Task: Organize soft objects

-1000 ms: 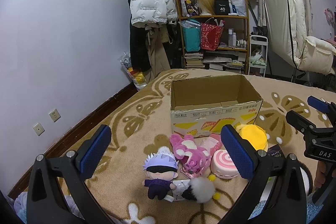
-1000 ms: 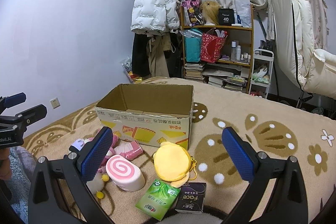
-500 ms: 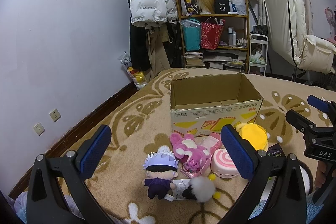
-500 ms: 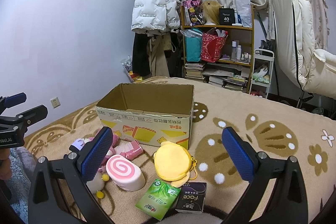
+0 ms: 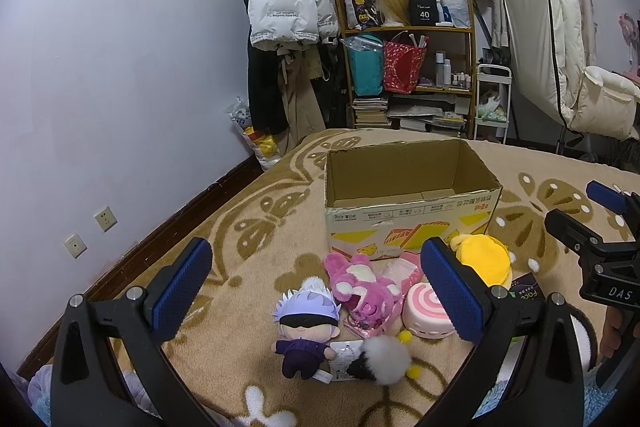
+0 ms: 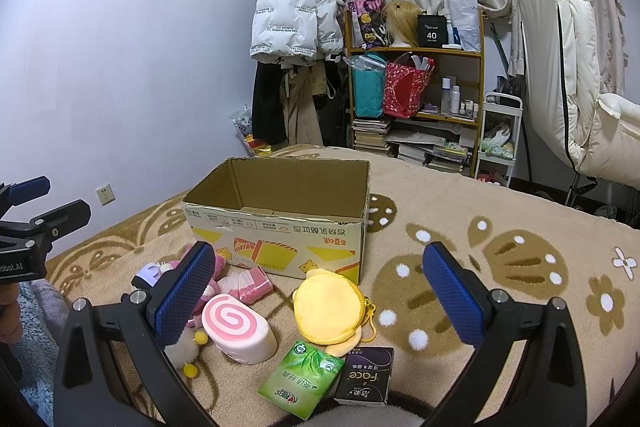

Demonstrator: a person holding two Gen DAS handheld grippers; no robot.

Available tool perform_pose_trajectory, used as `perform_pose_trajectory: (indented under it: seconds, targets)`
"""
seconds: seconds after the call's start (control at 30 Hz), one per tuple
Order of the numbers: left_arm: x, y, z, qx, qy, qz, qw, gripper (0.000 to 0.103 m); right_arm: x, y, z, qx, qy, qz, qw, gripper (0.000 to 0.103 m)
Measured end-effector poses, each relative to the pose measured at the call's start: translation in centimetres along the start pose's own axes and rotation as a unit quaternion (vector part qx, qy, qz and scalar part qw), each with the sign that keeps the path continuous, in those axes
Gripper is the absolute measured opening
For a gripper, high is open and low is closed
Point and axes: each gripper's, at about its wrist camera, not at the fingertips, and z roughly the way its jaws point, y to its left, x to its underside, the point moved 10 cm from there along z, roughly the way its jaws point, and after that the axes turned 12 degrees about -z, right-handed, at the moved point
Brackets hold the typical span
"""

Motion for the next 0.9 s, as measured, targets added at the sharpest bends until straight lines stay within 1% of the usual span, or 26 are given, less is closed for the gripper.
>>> perform_pose_trajectory:
  seconds: [0.33, 0.4, 0.8, 0.83, 0.9]
  targets:
    - [0.2, -0.01, 0.1, -0.001, 0.002, 0.001, 1.0, 0.103, -0.1, -0.2, -0.18, 0.0, 0.002, -0.001, 1.0, 0.103]
    - [0.18, 0.01, 0.08, -0.002, 0.001, 0.002, 1.0, 0.103, 0.19, 0.38, 0.32, 0.0, 0.001, -0.001, 1.0, 0.103]
    - [0.51, -0.11, 0.08, 0.001, 0.004, -0.001, 1.0, 0.103, -0.28, 0.0, -0.28, 0.0, 0.005, -0.001, 1.0, 0.103]
    - [0.64, -0.11, 0.13, 0.001, 0.006, -0.002, 1.0, 0.103, 0.59, 0.4, 0.59, 0.001, 0.008, -0.003, 1.0, 0.103]
    - [0.55, -0.21, 0.17, 0.0, 0.008, -0.002, 1.0, 0.103, 0.66, 0.48, 0.63, 0.001, 0.007, -0.003, 1.0, 0.103]
